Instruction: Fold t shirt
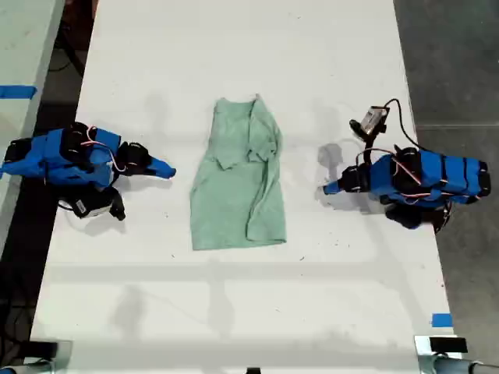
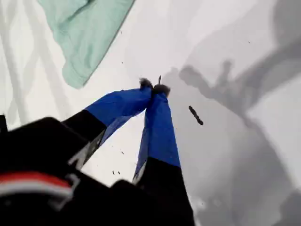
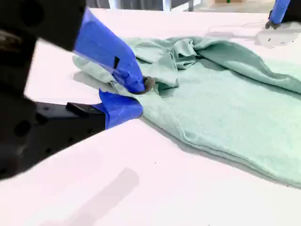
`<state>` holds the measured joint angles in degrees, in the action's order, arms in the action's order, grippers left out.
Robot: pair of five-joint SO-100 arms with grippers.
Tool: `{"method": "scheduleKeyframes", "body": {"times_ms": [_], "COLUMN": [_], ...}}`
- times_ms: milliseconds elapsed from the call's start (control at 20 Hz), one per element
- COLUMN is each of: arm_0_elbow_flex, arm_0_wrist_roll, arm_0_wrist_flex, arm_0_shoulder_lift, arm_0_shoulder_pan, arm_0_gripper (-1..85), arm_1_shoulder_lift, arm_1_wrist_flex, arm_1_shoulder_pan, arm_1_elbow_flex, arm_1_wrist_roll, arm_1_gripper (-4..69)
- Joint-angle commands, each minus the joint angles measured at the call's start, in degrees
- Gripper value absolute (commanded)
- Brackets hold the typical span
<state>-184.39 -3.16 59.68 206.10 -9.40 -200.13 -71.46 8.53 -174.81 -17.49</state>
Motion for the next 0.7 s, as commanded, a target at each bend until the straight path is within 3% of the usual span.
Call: {"method": "scheduleKeyframes", "body": {"times_ms": [0,650], "arm_0_elbow_flex": [-0.53,4.22], "arm_0_wrist_roll": [2.11,3.25], "arm_0_wrist_flex": [-2.46,-2.37], "arm_0_shoulder_lift": [0.44,-2.11], "arm_0_shoulder_pan": [1.58,0.09], "arm_0_gripper": [0.0,0.0], "arm_1_shoulder_lift": [-1.05,-1.05], "arm_1_wrist_flex": [-3.16,-4.04], "arm_1_shoulder_pan": [-0.97,0.70], "arm_1_elbow_flex": [-2.37,-2.37], "arm_1_wrist_roll": [5.54,5.54], "arm_1_gripper": [-0.3,-0.9]}}
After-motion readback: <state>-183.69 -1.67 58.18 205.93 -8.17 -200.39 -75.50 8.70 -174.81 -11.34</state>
